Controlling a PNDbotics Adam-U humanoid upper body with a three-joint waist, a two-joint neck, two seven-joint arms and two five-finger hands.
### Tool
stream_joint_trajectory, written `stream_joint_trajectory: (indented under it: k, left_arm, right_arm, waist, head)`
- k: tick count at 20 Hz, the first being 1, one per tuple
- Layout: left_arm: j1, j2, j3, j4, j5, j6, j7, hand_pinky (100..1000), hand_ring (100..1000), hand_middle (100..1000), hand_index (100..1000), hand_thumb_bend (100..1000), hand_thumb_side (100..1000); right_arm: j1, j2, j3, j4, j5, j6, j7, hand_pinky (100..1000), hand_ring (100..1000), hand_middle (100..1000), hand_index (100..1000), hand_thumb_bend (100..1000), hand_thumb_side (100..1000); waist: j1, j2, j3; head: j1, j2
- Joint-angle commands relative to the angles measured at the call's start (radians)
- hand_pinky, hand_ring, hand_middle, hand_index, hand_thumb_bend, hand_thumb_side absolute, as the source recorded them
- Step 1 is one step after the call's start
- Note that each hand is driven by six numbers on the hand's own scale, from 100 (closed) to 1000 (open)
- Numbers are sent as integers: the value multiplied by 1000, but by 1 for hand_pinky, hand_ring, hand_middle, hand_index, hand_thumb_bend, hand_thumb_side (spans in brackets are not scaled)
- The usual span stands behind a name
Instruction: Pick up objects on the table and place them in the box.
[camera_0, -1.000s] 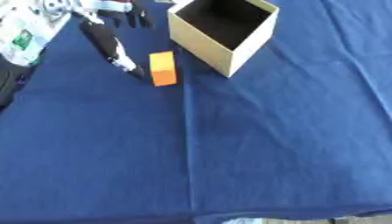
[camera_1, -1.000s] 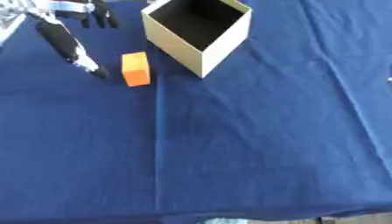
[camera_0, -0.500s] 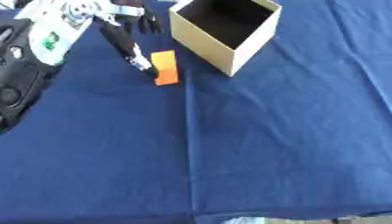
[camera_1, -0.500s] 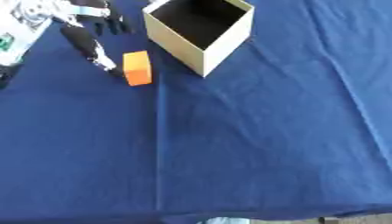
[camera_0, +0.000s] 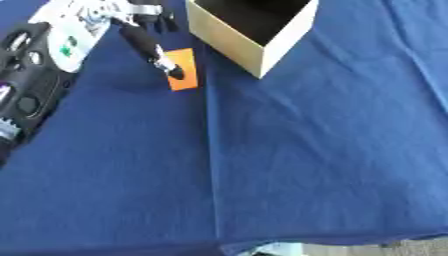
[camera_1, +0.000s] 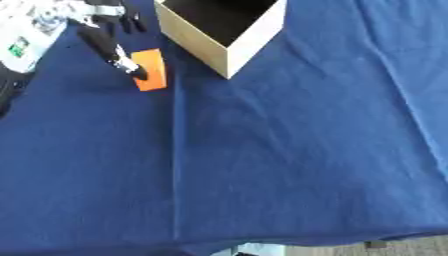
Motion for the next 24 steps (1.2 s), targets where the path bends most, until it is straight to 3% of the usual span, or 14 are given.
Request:
stream_joint_trajectory:
  k: [1,16,19,21,24]
  left_arm:
    - [-24,10,28,17,-36,7,27,717,842,826,898,778,506]
    - [-26,-28,66,114,-66,-10,49,700,832,801,872,775,524]
    - [-26,-25,61,107,-66,-20,41,646,781,728,814,693,544]
    - [-26,-20,57,94,-63,-26,36,599,747,675,775,579,547]
    - [-26,-15,52,79,-59,-28,29,599,747,675,775,579,547]
  right_arm:
    - [-17,-12,-9,-16,-4,-2,4,790,720,651,760,100,815]
    - [-23,-4,-17,-16,-6,3,-4,789,717,647,758,100,824]
    - [-21,-4,-18,-16,-4,7,-7,788,716,646,758,100,824]
    - [-20,-4,-19,-16,-4,10,-9,788,716,646,758,100,825]
    - [-19,-4,-18,-16,-3,11,-9,788,716,646,758,100,825]
  waist:
    - [-1,-14,-4]
    - [10,19,-36]
    - [12,20,-36]
    - [12,19,-34]
    - [13,18,-33]
  head:
    - [8,-5]
    - [22,-23]
    - [21,-18]
    - [22,-15]
    - [23,-13]
